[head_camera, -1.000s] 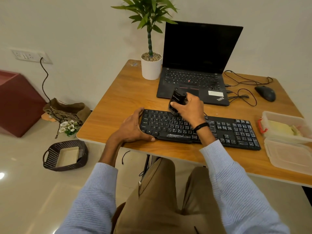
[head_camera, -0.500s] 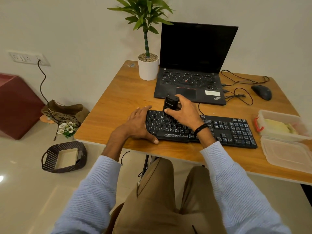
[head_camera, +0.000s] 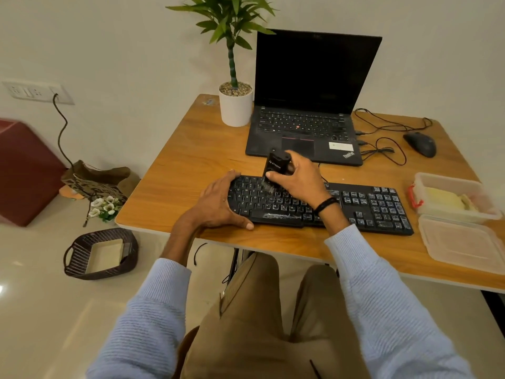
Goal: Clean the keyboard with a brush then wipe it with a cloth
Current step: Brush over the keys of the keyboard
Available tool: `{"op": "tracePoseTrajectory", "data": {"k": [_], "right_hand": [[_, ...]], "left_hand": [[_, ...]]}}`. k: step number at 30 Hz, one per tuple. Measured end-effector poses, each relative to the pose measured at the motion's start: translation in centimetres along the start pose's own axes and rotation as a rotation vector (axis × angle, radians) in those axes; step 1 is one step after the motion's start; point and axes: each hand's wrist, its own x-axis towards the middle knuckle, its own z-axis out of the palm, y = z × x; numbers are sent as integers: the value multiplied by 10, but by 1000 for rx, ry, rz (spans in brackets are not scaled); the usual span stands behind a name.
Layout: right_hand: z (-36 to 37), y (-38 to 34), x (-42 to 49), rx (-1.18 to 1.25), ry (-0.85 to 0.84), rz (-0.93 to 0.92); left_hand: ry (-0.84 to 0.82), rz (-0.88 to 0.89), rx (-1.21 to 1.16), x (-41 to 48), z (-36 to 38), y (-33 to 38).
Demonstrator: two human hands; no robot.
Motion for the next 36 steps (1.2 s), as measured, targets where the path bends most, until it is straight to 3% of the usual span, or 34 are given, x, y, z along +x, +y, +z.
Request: {"op": "tracePoseTrajectory", "data": {"k": [2, 6, 10, 14, 18, 22, 26, 30, 34, 36], "right_hand": [[0, 1, -1, -20, 39, 2], [1, -3, -7, -25, -135, -22], [3, 0, -11, -25, -1, -13], [3, -6, -17, -70, -132, -59], [3, -4, -21, -65, 44, -51], [5, -6, -34, -47, -130, -76], [0, -2, -39, -39, 15, -40], [0, -7, -48, -5, -175, -67], [2, -4, -53, 3, -62, -59], [4, -7, -56, -3, -156, -71]], "left_hand": [[10, 9, 3, -1, 2, 0], [21, 17, -21, 1, 3, -6], [35, 19, -46, 2, 4, -8], [51, 13, -34, 1, 4, -6], [56, 1, -37, 0, 6, -7], [54, -2, -39, 1, 6, -8], [47, -2, -42, 1, 6, -9], [48, 1, -42, 1, 6, -10], [37, -3, -41, 2, 6, -9], [40, 0, -39, 1, 6, -10]]}}
